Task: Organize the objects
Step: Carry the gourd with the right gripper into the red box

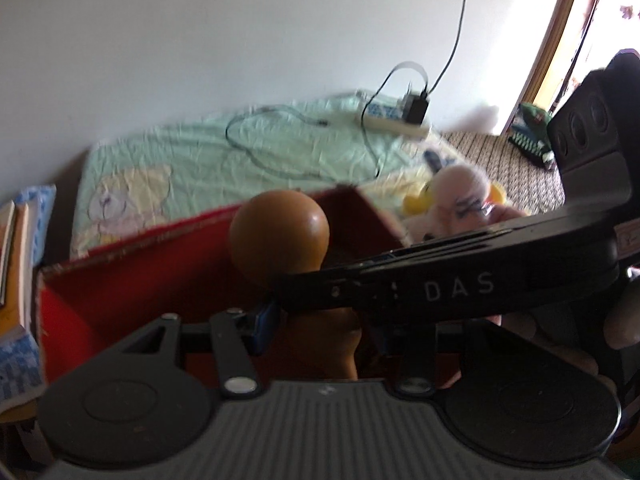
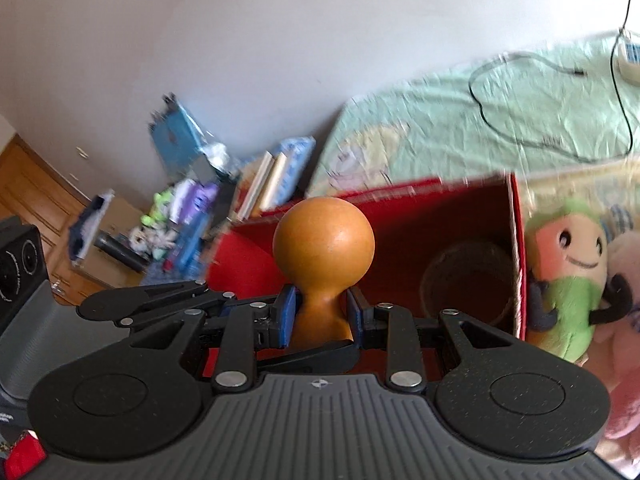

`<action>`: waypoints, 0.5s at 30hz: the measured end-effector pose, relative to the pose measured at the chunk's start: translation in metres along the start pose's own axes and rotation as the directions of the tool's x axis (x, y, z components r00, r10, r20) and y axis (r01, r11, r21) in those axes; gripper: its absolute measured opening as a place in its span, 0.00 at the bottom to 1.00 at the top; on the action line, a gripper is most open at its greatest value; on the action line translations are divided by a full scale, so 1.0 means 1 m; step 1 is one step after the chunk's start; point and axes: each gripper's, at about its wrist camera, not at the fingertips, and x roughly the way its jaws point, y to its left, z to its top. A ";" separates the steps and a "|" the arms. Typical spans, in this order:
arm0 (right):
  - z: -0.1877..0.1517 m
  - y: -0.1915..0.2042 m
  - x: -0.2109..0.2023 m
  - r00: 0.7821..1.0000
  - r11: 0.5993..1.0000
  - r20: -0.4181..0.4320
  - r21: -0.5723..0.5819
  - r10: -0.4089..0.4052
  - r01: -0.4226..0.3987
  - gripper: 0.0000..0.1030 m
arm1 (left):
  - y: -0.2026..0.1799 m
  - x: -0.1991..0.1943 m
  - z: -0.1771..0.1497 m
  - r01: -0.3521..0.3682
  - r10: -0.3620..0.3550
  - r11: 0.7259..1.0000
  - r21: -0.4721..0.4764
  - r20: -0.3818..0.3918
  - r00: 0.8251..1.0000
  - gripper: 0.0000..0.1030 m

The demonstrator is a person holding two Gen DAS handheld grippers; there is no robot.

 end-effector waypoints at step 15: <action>-0.005 -0.012 0.051 0.980 0.989 -0.137 0.018 -0.144 0.148 0.30 | 0.023 0.064 -0.007 0.021 -0.029 0.999 -0.038 -0.210 0.977 0.46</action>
